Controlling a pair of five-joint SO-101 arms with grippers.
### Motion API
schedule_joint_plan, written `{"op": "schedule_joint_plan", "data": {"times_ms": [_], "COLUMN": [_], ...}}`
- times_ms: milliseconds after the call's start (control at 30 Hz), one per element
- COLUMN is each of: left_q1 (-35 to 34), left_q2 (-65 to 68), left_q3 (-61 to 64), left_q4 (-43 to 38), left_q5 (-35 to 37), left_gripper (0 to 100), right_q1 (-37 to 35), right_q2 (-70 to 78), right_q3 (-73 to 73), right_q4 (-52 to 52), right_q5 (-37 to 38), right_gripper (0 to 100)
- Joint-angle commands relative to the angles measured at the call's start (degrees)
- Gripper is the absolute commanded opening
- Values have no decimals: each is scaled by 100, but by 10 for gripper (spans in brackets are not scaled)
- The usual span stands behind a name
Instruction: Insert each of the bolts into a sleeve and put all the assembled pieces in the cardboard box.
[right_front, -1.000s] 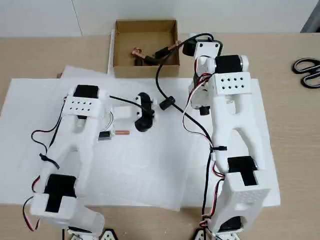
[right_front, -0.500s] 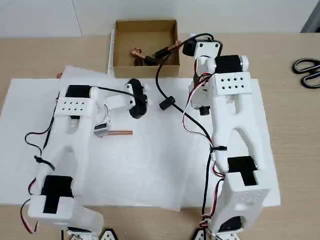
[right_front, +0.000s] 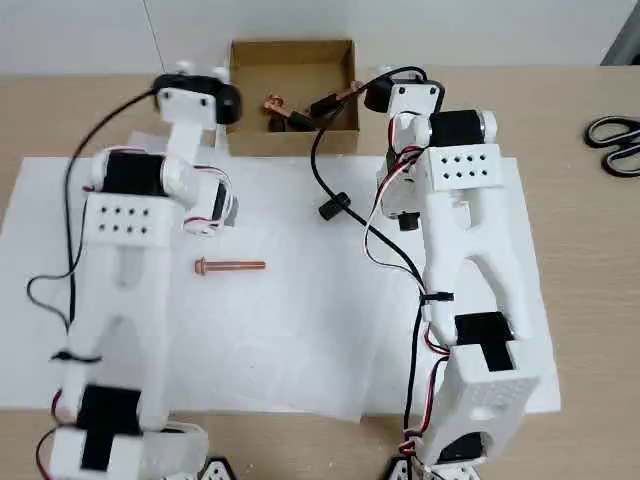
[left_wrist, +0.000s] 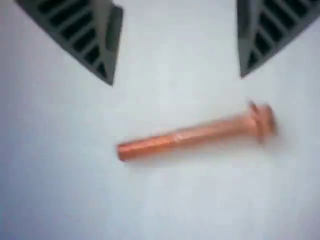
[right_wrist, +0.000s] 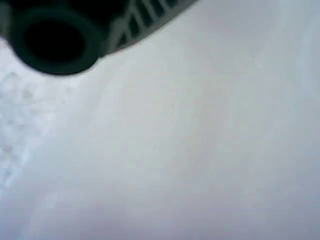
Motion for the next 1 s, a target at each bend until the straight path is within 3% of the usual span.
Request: {"op": "schedule_joint_plan", "data": {"times_ms": [0,233,433,733,967], "left_q1": [149,167,-35,-193,-193], "left_q2": [-598,-316,677,1881,2189], "left_q3": [-48,954,1262,1262,1288], "left_q4": [325,-53,-985,-1688,-1635], "left_q5": [1266,3815,5266,6163,6215], "left_gripper": [156,167,284,283,283], "right_q1": [13,31,22,40,40], "right_q2": [-444,-444,-444,-444,-444], "right_q3": [-62,-62,-62,-62,-62], "right_q4": [48,48,57,84,84], "right_q5": [9,9,9,9,9], "right_gripper": [4,4,4,4,4]}}
